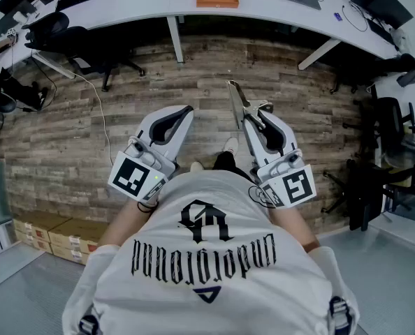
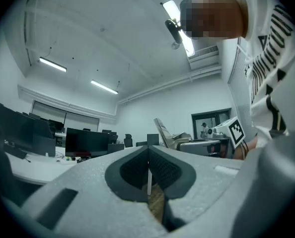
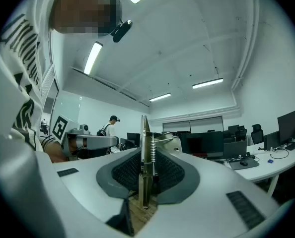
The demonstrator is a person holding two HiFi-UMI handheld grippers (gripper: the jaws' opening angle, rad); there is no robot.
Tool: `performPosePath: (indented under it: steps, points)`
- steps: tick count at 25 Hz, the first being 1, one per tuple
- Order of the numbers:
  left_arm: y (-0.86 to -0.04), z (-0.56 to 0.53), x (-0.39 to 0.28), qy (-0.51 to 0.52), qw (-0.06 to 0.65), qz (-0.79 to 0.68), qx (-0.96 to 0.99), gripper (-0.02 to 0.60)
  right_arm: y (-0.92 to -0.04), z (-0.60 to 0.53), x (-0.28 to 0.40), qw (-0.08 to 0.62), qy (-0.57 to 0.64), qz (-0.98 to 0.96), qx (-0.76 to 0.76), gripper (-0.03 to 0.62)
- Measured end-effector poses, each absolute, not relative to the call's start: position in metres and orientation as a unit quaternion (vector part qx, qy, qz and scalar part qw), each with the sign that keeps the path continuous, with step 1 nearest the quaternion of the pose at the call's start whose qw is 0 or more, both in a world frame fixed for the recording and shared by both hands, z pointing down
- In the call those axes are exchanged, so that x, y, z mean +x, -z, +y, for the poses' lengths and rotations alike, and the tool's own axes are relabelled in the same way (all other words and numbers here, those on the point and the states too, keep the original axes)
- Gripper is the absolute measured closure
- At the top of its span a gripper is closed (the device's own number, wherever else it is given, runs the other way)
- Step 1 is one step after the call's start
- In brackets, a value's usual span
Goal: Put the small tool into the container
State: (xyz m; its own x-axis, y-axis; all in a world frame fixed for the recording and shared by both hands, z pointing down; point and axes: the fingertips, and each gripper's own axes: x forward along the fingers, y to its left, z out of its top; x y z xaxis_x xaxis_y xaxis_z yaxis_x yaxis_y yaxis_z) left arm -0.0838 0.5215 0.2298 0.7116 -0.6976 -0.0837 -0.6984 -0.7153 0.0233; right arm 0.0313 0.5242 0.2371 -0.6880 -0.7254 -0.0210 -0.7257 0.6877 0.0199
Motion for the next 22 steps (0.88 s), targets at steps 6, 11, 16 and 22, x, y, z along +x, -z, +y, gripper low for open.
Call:
performPosePath:
  steps: [6, 11, 16, 22]
  points:
    - [-0.23, 0.514, -0.08, -0.044, 0.001, 0.381, -0.924, 0.568, -0.237, 0.518, 0.038, 0.005, -0.012, 0.919, -0.395, 0.505]
    - [-0.233, 0.506, -0.07, -0.041, -0.003, 0.383, -0.923, 0.568, -0.24, 0.508, 0.049, 0.005, -0.007, 0.918, -0.397, 0.505]
    - [-0.237, 0.49, -0.063, -0.036, -0.012, 0.387, -0.921, 0.568, -0.242, 0.493, 0.06, 0.008, 0.001, 0.918, -0.397, 0.505]
    - [-0.246, 0.458, -0.05, -0.029, -0.019, 0.396, -0.918, 0.568, -0.25, 0.464, 0.082, 0.003, 0.007, 0.917, -0.398, 0.505]
